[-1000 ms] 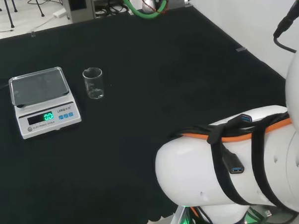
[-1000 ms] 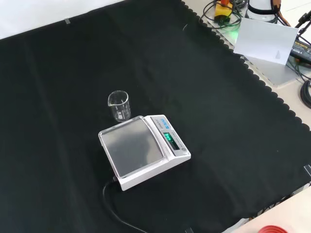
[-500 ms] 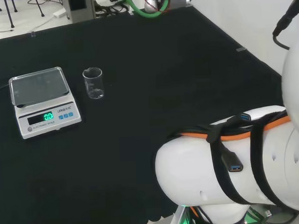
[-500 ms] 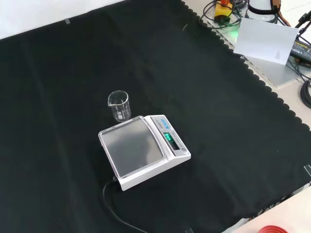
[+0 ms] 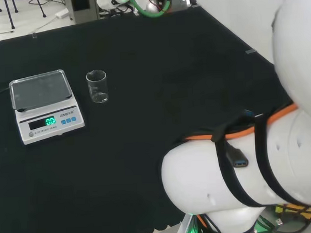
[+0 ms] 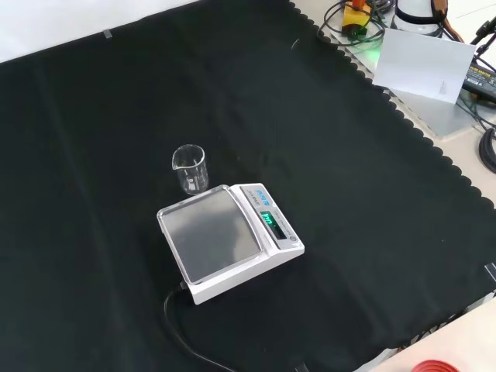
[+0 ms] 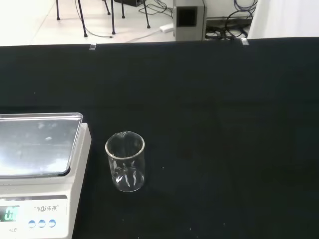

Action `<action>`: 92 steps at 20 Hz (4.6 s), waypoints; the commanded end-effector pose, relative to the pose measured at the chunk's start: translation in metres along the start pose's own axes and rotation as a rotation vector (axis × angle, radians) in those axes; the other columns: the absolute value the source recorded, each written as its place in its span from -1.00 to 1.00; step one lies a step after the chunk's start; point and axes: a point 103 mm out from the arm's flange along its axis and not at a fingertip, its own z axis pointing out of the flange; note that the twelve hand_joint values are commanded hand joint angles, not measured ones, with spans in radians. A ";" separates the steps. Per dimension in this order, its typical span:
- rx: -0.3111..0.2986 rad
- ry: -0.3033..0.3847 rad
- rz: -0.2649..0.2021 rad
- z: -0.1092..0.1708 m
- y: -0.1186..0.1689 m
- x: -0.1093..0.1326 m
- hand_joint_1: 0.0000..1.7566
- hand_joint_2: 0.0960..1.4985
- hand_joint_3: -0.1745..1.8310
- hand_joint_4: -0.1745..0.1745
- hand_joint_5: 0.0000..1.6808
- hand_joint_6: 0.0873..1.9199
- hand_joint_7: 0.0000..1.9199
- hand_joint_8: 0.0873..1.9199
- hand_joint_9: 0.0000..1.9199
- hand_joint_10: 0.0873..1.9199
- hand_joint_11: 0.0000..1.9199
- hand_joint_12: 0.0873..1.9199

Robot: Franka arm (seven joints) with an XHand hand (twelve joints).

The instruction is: Pick up the beaker.

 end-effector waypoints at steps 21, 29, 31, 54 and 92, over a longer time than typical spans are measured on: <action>0.138 0.034 0.040 0.077 0.134 -0.020 -0.38 -0.15 -0.63 0.09 -0.60 -1.00 -0.80 -0.37 -0.64 -0.22 -0.85 0.55; 0.207 0.032 -0.040 0.127 0.152 0.016 -0.36 -0.18 -0.65 0.11 -0.62 -1.00 -0.82 -0.37 -0.65 -0.22 -0.85 0.55; 0.219 0.027 -0.055 0.133 0.155 0.025 -0.36 -0.18 -0.65 0.14 -0.62 -1.00 -0.82 -0.37 -0.65 -0.22 -0.85 0.55; 0.365 -0.041 -0.085 0.229 0.212 0.054 -0.36 -0.22 -0.68 0.29 -0.77 -1.00 -0.88 -0.39 -0.67 -0.22 -0.87 0.56; 0.458 -0.178 -0.110 0.327 0.228 0.079 -0.32 -0.25 -0.75 0.47 -0.90 -1.00 -0.92 -0.37 -0.67 -0.17 -0.80 0.55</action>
